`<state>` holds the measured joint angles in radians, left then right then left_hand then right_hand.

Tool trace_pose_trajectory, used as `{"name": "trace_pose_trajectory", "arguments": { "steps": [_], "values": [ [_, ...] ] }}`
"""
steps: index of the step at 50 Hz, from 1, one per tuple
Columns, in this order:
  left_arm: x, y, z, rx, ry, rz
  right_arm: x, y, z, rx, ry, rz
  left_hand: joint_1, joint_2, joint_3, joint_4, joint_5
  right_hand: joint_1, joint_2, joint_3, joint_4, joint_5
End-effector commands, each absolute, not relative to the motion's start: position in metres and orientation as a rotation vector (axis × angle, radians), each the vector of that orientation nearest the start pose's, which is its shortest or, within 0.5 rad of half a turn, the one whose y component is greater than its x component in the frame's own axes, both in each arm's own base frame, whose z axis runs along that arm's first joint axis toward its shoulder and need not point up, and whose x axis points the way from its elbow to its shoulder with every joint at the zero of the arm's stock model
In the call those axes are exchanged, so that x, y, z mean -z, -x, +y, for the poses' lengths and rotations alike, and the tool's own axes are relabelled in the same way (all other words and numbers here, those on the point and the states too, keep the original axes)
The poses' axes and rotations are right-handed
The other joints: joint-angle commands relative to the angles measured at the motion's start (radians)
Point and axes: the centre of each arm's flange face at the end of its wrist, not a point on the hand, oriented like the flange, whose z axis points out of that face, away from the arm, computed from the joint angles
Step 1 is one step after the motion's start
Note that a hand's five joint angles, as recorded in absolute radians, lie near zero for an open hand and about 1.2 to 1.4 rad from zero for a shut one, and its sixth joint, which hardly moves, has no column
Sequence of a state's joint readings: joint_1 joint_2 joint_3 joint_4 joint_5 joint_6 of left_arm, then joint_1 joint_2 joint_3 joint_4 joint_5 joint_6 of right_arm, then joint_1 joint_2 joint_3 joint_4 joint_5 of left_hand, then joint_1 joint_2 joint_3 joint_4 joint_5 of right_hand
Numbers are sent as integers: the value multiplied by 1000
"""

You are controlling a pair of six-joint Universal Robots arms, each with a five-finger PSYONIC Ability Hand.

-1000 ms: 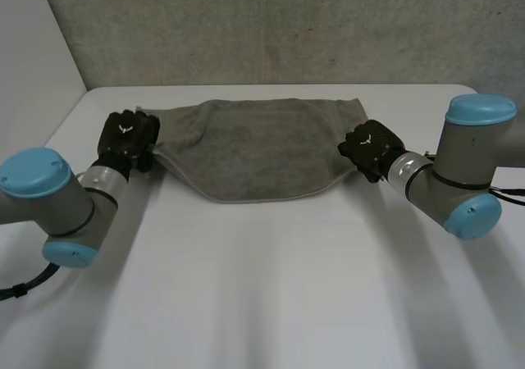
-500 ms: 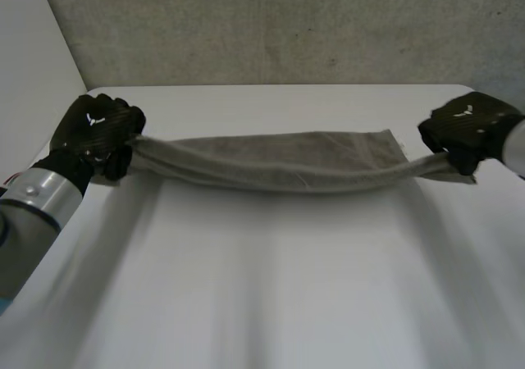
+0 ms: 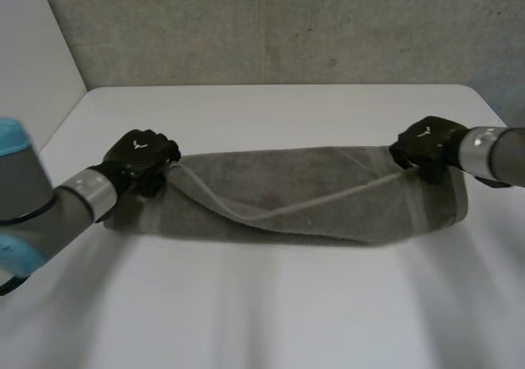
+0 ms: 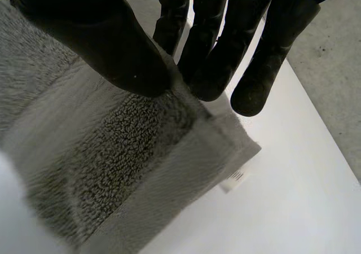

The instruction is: Fold the towel.

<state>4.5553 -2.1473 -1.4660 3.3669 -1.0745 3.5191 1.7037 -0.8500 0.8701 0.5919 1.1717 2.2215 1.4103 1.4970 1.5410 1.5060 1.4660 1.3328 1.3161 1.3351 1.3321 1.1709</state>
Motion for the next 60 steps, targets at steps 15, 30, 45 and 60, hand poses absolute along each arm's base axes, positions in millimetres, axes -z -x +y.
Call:
{"name": "trace_pose_trajectory", "arguments": {
  "steps": [15,30,45,60],
  "values": [
    [-119,268,-440,2086,-1011,2283,-159,-256,-460,2014,1483,2196,-14,-101,-145,-110,-244,63,80,61,64,51],
    [-113,269,-442,2060,-1002,2299,-140,-258,-475,2147,1441,2191,-548,-635,-679,-644,-778,-1113,-1096,-1115,-1112,-1125],
    [-177,264,-397,1982,-846,2339,-232,-277,-421,1967,1114,2160,-1229,-1316,-1360,-1325,-1459,-1158,-1142,-1161,-1158,-1171],
    [-220,247,-321,2239,-831,2203,-225,-225,-360,1869,1119,2327,-1214,-1301,-1345,-1310,-1445,-1158,-1142,-1161,-1158,-1171]
  ]
}}
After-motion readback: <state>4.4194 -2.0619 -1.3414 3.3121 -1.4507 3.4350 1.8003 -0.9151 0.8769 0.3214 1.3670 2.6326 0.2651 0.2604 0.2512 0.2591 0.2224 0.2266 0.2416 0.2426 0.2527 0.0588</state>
